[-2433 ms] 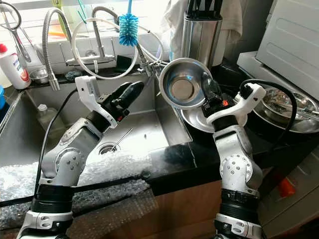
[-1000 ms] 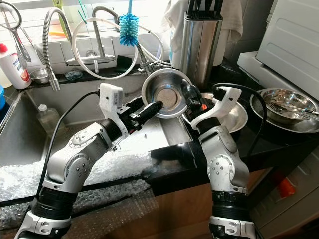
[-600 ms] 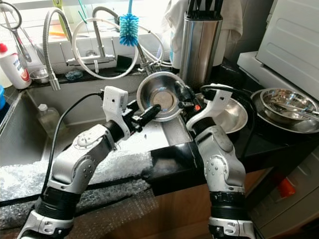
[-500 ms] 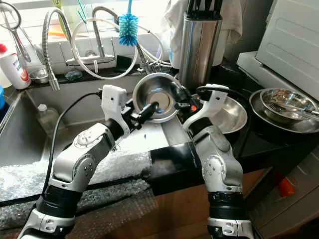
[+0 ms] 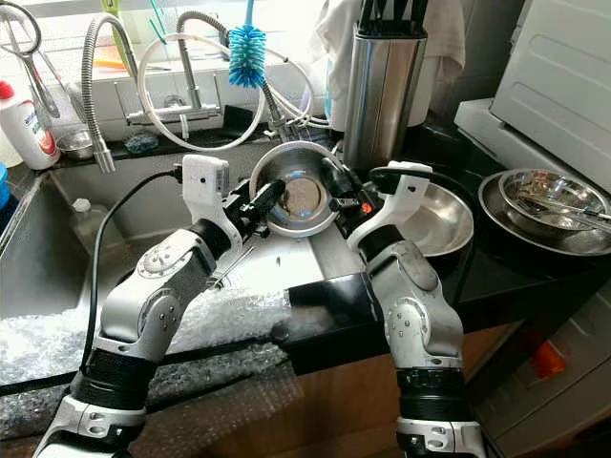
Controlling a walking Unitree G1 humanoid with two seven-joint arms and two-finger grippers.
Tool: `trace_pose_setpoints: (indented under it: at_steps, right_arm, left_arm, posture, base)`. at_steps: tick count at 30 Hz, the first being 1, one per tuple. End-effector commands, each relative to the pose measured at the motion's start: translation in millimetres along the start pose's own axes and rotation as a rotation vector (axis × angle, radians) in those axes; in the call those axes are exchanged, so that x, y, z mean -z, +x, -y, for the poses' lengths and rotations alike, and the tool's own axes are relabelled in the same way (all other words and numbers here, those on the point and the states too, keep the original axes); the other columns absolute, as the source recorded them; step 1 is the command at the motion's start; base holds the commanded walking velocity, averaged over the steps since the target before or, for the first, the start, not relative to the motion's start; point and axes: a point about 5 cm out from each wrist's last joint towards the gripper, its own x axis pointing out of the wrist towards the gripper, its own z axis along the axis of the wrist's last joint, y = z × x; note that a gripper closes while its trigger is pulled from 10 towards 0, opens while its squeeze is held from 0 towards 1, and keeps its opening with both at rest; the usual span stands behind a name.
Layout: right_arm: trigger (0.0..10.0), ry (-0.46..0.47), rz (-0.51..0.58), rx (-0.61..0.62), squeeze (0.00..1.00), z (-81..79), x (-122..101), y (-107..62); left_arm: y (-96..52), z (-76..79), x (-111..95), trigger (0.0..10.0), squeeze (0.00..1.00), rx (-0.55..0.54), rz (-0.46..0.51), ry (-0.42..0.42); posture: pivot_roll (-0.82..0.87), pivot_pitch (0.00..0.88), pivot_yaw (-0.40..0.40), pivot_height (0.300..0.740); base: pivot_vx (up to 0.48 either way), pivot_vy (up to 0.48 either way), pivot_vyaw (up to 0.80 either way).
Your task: Kitchen organization
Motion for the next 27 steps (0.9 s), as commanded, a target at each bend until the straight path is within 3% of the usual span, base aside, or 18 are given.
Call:
trace_pose_setpoints:
  at_steps: [1,18,19,20,21,27]
  right_arm:
    - [10.0,-0.011,0.019,-0.009,0.00,-2.5,-3.7,-0.3]
    - [10.0,-0.008,0.012,-0.011,0.00,-2.2,-3.1,0.1]
    - [10.0,-0.002,0.010,-0.012,0.82,-2.4,-2.9,0.2]
    - [10.0,0.001,0.009,-0.011,0.82,-2.3,-2.8,0.1]
    - [10.0,0.007,0.007,-0.011,1.00,-2.4,-2.3,0.0]
    - [10.0,0.007,0.006,-0.010,1.00,-2.2,-2.7,0.3]
  left_arm:
    - [0.9,-3.4,-2.3,0.0,0.00,-0.017,0.006,0.021]
    - [0.8,1.3,-1.7,0.0,0.00,0.020,0.011,0.022]
    - [0.8,1.3,-1.7,0.0,0.00,0.019,0.012,0.021]
    - [0.8,1.3,-1.6,0.0,0.00,0.018,0.012,0.022]
    - [0.7,1.4,-1.5,0.0,0.00,0.019,0.013,0.023]
    - [0.8,1.3,-1.3,0.0,0.00,0.019,0.013,0.022]
  posture:
    - [-0.16,0.000,0.005,0.740]
    - [-0.16,0.000,0.003,0.740]
    - [-0.16,0.000,0.002,0.740]
    - [-0.16,0.000,0.002,0.740]
    - [-0.16,0.000,0.002,0.740]
    - [-0.16,0.000,0.002,0.740]
  base:
    - [0.000,0.000,0.00]
    - [0.000,0.000,0.00]
    - [0.000,0.000,0.00]
    - [0.000,0.000,0.00]
    - [0.000,0.000,0.00]
    - [0.000,0.000,0.00]
